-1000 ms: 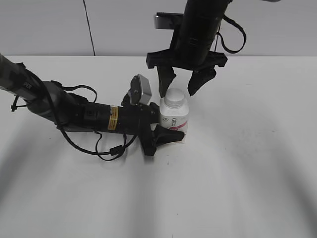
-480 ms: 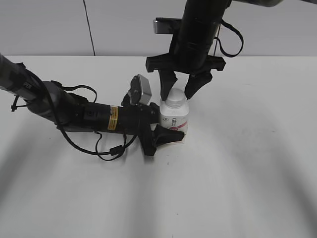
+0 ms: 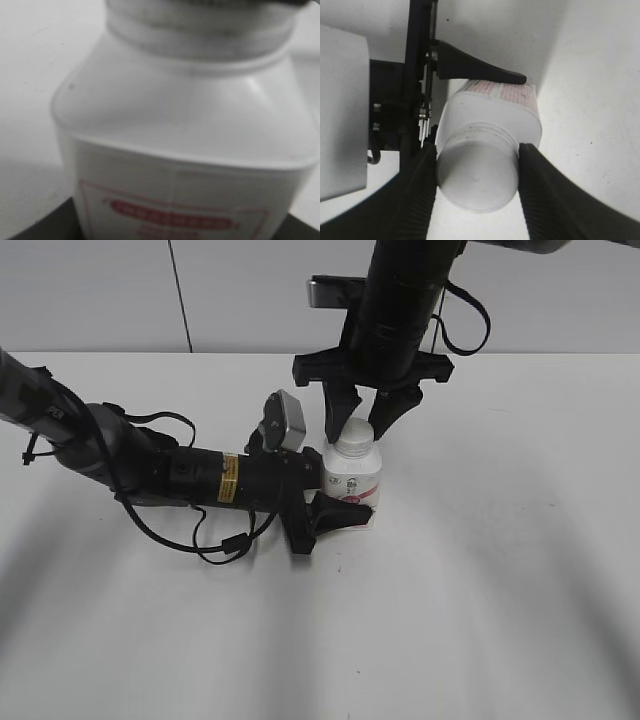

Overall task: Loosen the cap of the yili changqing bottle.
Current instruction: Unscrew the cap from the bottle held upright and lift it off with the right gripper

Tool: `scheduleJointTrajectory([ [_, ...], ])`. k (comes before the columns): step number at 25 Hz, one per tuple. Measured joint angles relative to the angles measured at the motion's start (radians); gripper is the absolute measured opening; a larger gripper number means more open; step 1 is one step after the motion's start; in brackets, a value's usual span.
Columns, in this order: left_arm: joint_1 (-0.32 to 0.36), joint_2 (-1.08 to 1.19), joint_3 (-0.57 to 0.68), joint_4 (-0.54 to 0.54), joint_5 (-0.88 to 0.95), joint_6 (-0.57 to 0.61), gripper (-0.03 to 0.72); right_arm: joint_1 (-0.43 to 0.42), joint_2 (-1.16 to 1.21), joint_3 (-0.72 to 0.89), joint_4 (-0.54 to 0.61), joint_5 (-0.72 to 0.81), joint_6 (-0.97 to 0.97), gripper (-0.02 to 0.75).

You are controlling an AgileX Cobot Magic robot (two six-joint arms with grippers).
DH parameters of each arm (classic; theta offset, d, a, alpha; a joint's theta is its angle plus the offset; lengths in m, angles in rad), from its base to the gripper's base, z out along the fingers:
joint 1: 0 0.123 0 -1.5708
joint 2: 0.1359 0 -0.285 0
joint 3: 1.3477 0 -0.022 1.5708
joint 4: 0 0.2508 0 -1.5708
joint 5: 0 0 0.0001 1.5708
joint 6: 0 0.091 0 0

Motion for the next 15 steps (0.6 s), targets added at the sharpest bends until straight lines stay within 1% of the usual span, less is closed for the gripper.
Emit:
scheduleJointTrajectory([
  [2,0.000,0.000,0.000,0.000,0.000,0.000,0.397,0.000,0.000,0.000,0.000,0.000,-0.056,0.392],
  [4,0.000,0.000,0.000,0.000,0.000,0.000,0.397,0.000,0.000,0.000,0.000,0.000,-0.161,0.392],
  [10,0.000,0.000,0.000,0.000,0.001,0.000,0.397,0.000,0.000,-0.002,0.001,0.000,-0.608,0.392],
  [15,0.000,0.000,0.000,0.000,0.001,0.000,0.397,0.000,0.000,-0.004,0.002,0.000,-0.893,0.392],
])
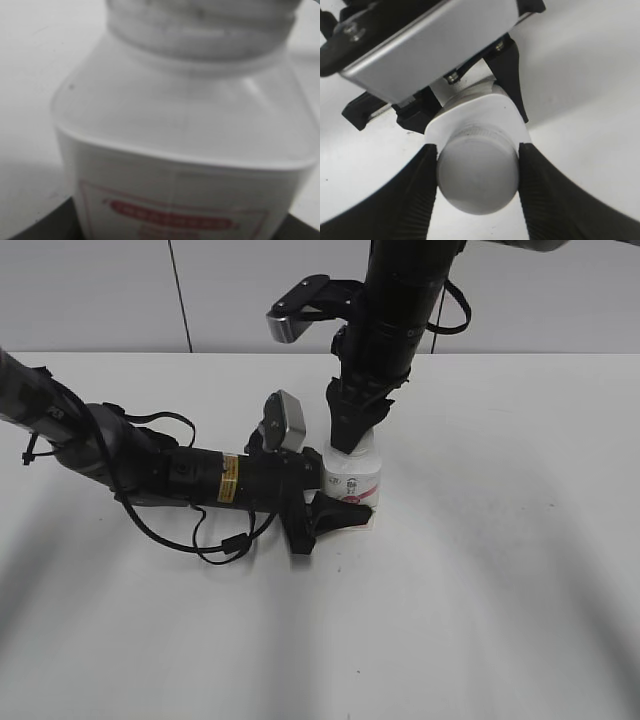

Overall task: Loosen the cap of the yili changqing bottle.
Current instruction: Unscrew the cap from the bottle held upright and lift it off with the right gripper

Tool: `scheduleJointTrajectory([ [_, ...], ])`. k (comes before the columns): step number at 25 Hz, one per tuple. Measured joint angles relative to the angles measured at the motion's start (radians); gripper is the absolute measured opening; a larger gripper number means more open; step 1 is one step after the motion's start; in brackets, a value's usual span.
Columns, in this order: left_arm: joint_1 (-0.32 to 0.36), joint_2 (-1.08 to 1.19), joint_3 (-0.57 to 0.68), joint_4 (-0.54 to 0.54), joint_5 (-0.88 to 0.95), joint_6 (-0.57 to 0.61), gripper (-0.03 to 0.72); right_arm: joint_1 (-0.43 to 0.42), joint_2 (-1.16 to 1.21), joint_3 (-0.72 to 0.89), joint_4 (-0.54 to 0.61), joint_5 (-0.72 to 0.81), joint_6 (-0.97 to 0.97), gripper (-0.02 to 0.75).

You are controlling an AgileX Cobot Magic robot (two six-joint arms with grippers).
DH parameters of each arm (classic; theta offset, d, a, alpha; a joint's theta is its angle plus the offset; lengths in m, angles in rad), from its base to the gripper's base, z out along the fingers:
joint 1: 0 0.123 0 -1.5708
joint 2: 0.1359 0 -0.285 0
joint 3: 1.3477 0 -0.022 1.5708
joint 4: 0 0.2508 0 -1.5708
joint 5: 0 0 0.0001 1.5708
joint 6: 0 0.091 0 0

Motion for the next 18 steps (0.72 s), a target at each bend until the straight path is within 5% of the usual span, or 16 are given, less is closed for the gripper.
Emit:
scheduleJointTrajectory([
  [9,0.000,0.000,0.000,0.001,0.000,0.000,0.397,0.000,0.000,-0.001,0.004,0.000,-0.239,0.390],
  [18,0.000,0.000,0.000,0.001,0.000,0.000,0.397,0.000,0.000,-0.001,0.012,0.000,-0.264,0.389],
])
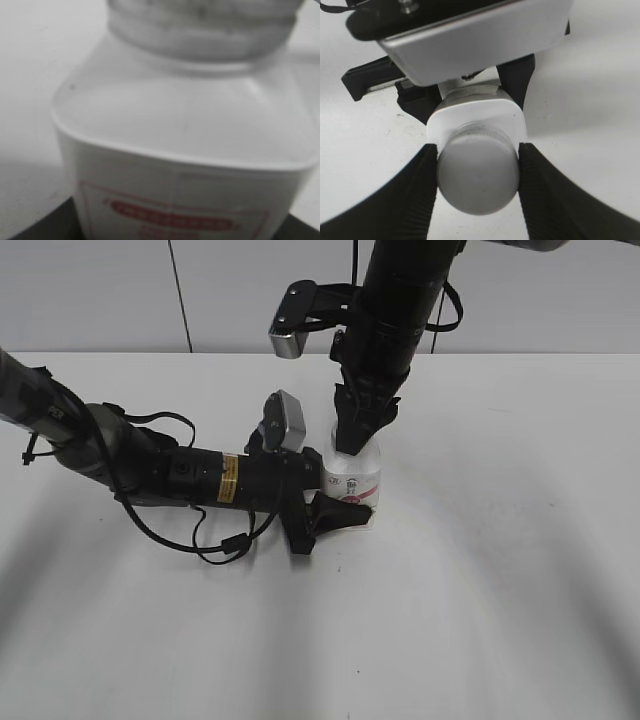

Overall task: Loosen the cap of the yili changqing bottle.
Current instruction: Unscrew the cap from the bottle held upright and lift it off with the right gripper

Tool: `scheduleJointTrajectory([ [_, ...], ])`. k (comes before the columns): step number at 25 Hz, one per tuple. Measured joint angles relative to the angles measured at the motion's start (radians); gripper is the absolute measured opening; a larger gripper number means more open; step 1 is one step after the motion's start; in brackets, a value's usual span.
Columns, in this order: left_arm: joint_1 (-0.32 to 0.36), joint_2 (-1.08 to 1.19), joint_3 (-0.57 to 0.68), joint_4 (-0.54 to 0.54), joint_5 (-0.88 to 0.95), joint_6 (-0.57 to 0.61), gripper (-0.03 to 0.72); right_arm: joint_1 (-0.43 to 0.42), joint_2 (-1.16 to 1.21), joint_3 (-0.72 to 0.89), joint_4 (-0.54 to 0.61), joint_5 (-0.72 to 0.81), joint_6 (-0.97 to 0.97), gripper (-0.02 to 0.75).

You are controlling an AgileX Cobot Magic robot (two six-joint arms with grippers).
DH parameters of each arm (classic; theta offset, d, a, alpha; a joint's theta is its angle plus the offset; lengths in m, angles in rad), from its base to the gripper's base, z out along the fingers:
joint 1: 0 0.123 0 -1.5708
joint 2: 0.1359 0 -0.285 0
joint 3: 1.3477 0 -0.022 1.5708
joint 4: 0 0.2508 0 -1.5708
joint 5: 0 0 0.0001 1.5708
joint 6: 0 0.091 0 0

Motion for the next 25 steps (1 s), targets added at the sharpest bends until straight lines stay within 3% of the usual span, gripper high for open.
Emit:
scheduleJointTrajectory([
  [13,0.000,0.000,0.000,0.000,0.000,0.000,0.396,0.000,0.000,0.000,0.004,0.000,-0.003,0.399],
  [20,0.000,0.000,0.000,0.000,-0.001,0.000,0.396,0.000,0.000,0.000,0.007,0.000,-0.003,0.524],
  [25,0.000,0.000,0.000,0.000,-0.001,0.000,0.396,0.000,0.000,-0.001,0.012,0.000,0.036,0.548],
])
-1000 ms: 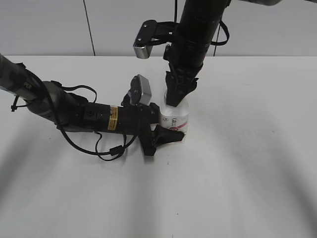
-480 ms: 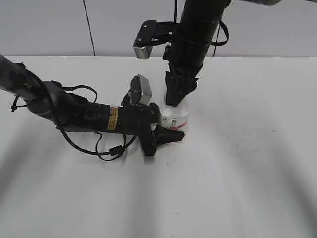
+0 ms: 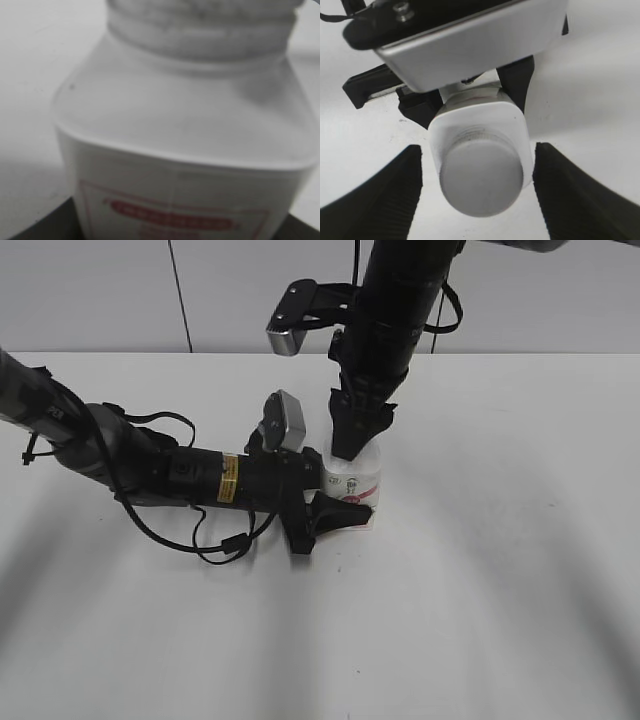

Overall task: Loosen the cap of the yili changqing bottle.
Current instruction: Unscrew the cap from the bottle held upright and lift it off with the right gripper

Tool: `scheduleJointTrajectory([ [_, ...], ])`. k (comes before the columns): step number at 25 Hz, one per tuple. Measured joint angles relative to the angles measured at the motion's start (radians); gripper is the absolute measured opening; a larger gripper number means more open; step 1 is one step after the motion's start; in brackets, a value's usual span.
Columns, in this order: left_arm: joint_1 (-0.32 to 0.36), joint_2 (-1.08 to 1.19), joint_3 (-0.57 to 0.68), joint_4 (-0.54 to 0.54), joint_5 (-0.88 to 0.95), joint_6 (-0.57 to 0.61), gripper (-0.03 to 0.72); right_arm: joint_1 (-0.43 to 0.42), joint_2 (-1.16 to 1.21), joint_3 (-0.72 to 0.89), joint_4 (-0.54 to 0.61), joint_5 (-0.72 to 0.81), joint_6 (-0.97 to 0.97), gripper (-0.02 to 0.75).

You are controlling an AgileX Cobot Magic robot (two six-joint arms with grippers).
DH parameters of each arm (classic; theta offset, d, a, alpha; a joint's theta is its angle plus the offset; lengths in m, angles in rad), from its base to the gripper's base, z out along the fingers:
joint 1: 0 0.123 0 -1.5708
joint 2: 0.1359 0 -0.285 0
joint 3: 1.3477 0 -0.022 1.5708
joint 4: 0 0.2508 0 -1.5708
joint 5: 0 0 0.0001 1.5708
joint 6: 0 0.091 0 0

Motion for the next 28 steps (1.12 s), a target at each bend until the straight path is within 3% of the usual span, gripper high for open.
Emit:
scheduleJointTrajectory([
  [11,0.000,0.000,0.000,0.000,0.000,-0.001,0.396,0.000,0.000,-0.084,-0.029,0.000,0.237,0.553],
  [18,0.000,0.000,0.000,0.000,0.000,-0.001,0.396,0.000,0.000,-0.084,-0.199,0.000,0.556,0.553],
  [28,0.000,0.000,0.000,0.000,0.000,-0.001,0.396,0.000,0.000,-0.084,-0.112,0.000,0.759,0.553],
])
